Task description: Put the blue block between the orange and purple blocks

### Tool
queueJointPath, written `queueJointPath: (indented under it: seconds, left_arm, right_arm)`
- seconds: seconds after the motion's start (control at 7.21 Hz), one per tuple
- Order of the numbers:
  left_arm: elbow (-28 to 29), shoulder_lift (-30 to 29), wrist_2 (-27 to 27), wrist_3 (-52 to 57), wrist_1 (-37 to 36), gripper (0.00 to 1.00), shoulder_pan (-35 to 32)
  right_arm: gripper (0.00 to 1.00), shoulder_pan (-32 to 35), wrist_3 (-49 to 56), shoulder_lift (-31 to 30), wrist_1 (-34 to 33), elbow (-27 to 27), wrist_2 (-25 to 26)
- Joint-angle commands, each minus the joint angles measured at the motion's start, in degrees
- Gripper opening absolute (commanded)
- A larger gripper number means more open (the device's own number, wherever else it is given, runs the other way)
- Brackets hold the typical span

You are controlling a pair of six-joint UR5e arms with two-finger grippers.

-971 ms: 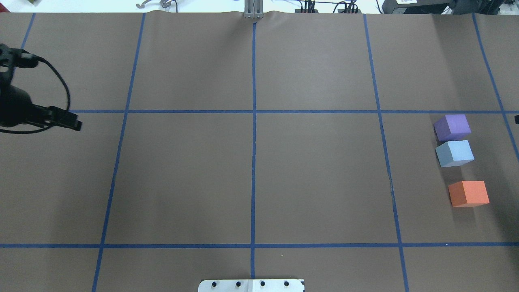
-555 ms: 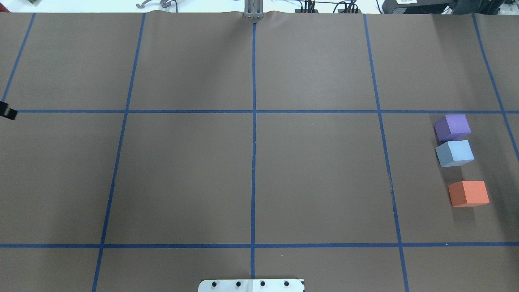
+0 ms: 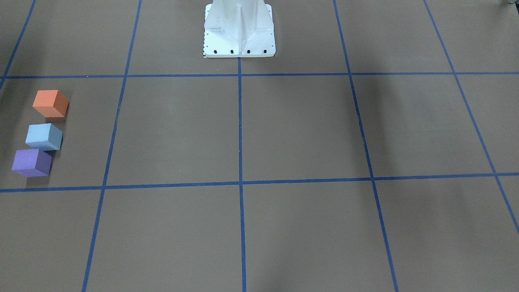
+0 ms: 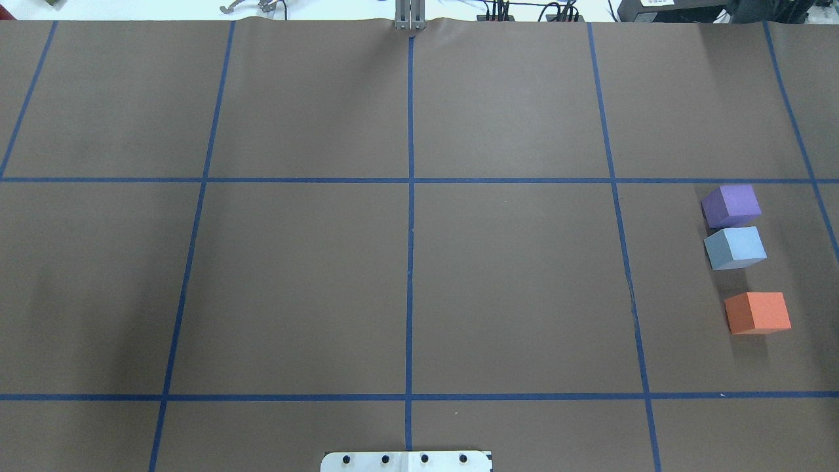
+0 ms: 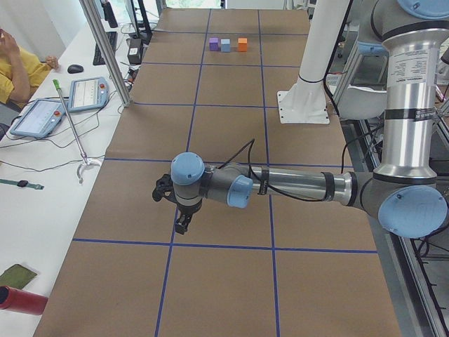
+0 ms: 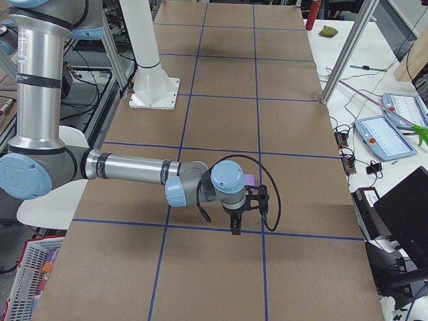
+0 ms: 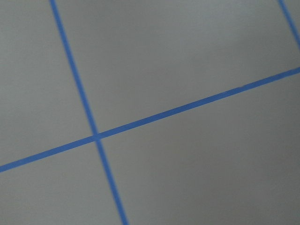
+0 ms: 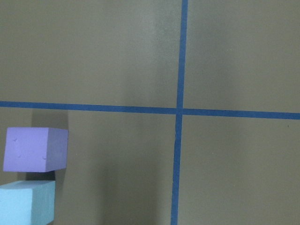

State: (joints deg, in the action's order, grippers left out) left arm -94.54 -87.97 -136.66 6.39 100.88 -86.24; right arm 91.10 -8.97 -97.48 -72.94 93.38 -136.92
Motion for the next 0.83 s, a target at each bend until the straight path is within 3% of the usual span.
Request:
queueJointPath:
  seconds: [0.0,0.14,0.42,0.69]
  left_arm:
    - [0.24,-0.01,-0.1,-0.14,-0.07,1.0,-0.16]
    - [-0.11,0.78,-1.58,-0.23,0.19,1.0,-0.16]
    - [0.5,0.17,-1.59,-0.41,0.28,1.0,-0.16]
    - [0.68,0.17,-1.59,-0.32,0.37,1.0,-0.16]
  right_arm:
    - [1.0,-1.35,0.53,0.27,-0.45,0.14,0.61]
    - [1.0,-5.2,0.71,0.44,-5.32,2.92,0.43]
    - [1.0,-6.21,5.16,2.29,-19.11,9.35,1.48]
    - [1.0,-5.5,8.0,2.38,-19.7,9.28,3.85]
